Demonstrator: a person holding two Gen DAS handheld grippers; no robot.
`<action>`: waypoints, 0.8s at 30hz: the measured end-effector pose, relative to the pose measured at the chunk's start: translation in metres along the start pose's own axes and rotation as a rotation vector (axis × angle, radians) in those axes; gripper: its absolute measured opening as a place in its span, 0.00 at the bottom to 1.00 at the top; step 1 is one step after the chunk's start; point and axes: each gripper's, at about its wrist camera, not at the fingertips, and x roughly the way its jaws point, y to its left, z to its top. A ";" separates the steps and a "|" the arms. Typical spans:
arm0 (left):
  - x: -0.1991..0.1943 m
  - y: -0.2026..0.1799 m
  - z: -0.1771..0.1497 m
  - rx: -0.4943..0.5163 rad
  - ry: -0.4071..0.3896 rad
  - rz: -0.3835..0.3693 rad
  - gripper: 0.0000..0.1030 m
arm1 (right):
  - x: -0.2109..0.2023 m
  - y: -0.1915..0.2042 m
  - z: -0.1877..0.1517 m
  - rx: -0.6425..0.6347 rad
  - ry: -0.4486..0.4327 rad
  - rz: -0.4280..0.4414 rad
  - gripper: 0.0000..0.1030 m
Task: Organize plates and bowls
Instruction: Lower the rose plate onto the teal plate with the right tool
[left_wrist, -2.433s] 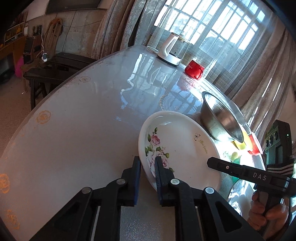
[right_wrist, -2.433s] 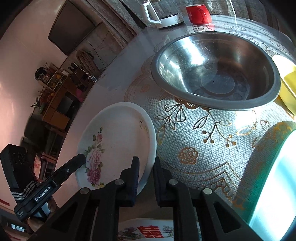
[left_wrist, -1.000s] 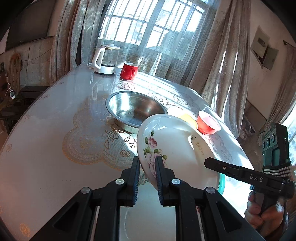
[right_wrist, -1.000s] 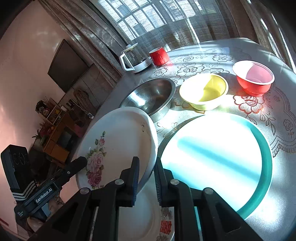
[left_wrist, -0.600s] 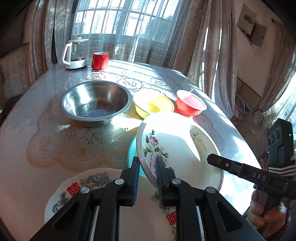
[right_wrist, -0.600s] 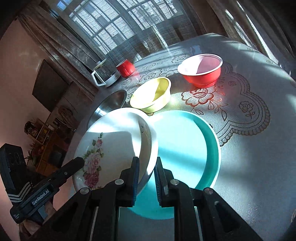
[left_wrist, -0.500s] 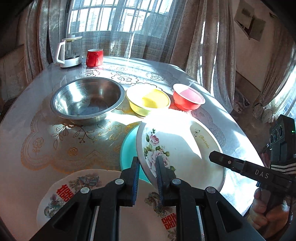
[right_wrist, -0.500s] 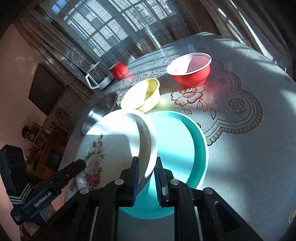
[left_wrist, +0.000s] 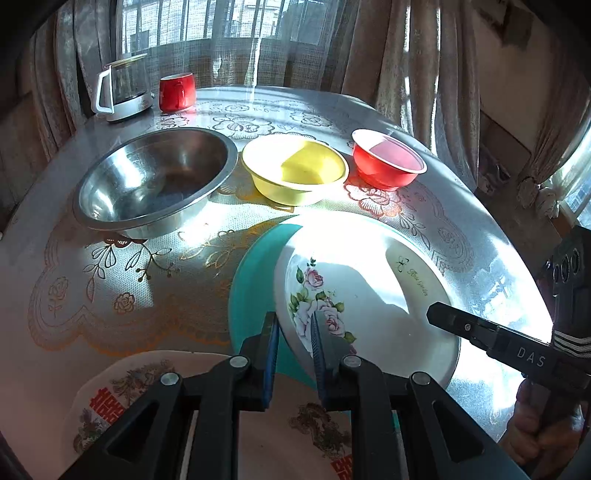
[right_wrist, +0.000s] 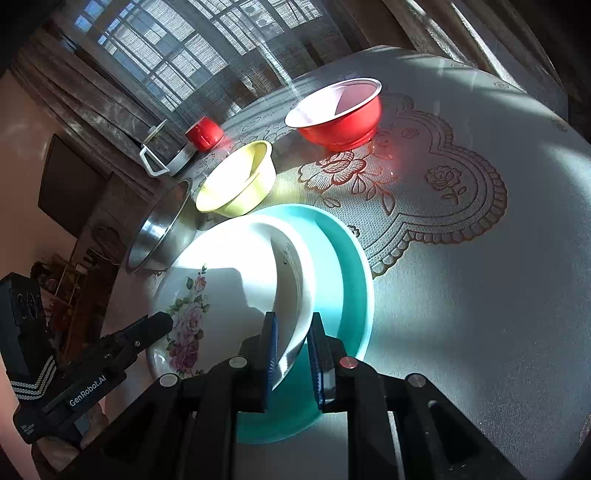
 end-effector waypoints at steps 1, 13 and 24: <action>0.002 0.000 0.000 0.000 0.007 0.003 0.17 | 0.001 -0.001 0.000 0.003 0.001 -0.005 0.17; 0.004 0.000 -0.002 0.016 0.012 0.025 0.17 | 0.004 0.004 -0.004 -0.035 -0.004 -0.043 0.17; 0.007 -0.006 -0.001 0.042 0.025 0.062 0.16 | 0.000 0.012 -0.005 -0.095 -0.038 -0.115 0.16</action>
